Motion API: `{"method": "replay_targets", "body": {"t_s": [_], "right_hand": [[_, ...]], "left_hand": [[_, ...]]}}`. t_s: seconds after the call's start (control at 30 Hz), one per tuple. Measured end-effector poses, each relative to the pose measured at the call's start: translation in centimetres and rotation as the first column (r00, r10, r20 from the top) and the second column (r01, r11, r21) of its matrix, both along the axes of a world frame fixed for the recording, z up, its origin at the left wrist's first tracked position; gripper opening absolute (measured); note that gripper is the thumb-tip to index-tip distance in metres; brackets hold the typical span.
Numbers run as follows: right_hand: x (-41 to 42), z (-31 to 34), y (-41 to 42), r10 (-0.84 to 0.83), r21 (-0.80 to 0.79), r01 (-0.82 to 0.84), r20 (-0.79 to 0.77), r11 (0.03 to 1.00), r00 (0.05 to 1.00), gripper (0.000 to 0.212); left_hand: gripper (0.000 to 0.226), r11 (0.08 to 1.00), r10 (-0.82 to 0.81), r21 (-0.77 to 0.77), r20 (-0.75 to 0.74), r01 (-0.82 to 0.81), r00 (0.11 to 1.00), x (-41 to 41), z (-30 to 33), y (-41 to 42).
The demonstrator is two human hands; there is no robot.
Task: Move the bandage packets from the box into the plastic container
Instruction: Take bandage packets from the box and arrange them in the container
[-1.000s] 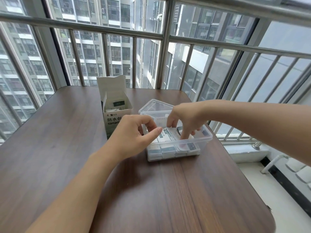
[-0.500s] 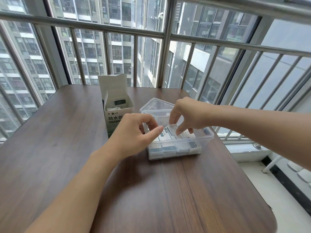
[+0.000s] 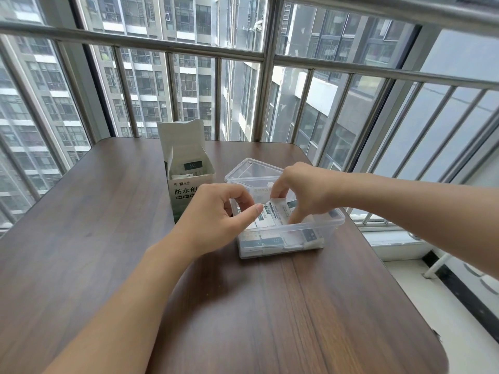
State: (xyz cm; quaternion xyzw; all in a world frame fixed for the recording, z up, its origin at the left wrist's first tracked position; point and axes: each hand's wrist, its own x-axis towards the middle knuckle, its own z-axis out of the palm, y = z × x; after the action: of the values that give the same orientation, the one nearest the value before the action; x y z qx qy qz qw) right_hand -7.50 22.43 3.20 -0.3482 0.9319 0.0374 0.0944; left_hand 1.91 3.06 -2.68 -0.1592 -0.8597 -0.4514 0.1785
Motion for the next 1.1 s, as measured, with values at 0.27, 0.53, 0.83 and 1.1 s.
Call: {"method": "replay_targets", "body": {"t_s": [0.27,0.53,0.83,1.1], "right_hand": [[0.02,0.0,0.49,-0.033,-0.089,0.031,-0.014,0.996,0.999,0.055],[-0.24,-0.75,0.62,0.002,-0.037,-0.001,0.036,0.999,0.999,0.053],[0.06,-0.31,0.9,-0.025,-0.117,0.023,-0.018,0.993,1.0,0.056],[-0.13,-0.56,0.71,-0.02,-0.107,0.021,0.009,0.994,1.0,0.058]], "left_hand": [[0.02,1.0,0.002,0.0,0.008,-0.002,1.0,0.01,-0.01,0.06],[0.02,1.0,0.005,-0.005,0.0,-0.005,1.0,-0.06,-0.11,-0.02],[0.018,1.0,0.009,0.003,0.014,-0.009,1.0,-0.14,-0.17,-0.07],[0.019,1.0,0.002,0.01,0.025,-0.002,1.0,-0.05,-0.05,-0.11]]}}
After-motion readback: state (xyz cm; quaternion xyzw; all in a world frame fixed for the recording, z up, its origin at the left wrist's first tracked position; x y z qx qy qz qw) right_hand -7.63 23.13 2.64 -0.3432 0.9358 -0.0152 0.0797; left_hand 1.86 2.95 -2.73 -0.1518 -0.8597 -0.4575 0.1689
